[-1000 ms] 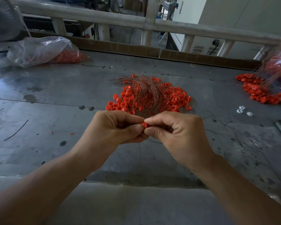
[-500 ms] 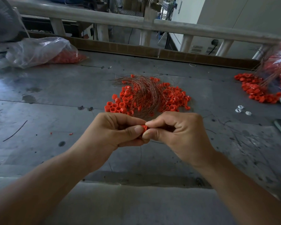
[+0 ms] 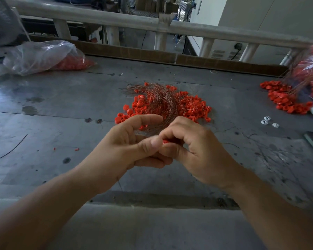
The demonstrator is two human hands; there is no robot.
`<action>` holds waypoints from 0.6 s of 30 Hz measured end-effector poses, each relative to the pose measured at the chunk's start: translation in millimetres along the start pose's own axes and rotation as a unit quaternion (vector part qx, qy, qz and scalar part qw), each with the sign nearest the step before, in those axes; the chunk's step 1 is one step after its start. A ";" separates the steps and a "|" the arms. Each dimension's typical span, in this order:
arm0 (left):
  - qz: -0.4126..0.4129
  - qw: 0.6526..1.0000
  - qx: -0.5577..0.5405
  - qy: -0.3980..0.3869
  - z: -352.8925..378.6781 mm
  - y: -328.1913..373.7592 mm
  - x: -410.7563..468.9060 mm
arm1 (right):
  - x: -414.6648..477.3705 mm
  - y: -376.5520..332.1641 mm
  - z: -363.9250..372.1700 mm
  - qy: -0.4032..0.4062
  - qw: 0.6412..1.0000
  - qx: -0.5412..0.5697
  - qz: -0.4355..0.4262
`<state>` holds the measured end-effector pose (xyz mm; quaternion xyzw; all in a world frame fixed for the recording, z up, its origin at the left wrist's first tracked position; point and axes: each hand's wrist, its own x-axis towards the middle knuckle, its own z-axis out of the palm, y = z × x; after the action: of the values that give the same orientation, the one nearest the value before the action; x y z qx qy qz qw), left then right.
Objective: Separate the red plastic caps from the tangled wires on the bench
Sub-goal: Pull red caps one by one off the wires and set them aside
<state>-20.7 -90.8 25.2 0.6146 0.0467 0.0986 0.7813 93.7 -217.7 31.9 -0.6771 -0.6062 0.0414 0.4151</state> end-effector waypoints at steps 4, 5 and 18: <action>0.035 0.995 0.086 0.019 4.5 -2.7 -2.1 | -3.3 -0.2 2.9 -0.017 0.999 -0.042 0.005; 0.036 0.995 0.088 0.018 5.7 -3.2 -2.5 | -4.1 -1.2 3.8 -0.018 0.999 -0.046 0.006; 0.011 0.998 0.054 -0.013 2.9 0.7 -4.6 | -4.0 -6.2 5.0 -0.018 0.999 0.022 0.037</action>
<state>-24.7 -94.4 26.3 0.6576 0.0350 0.0967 0.7463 85.0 -219.1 30.6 -0.6890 -0.5869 0.0825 0.4171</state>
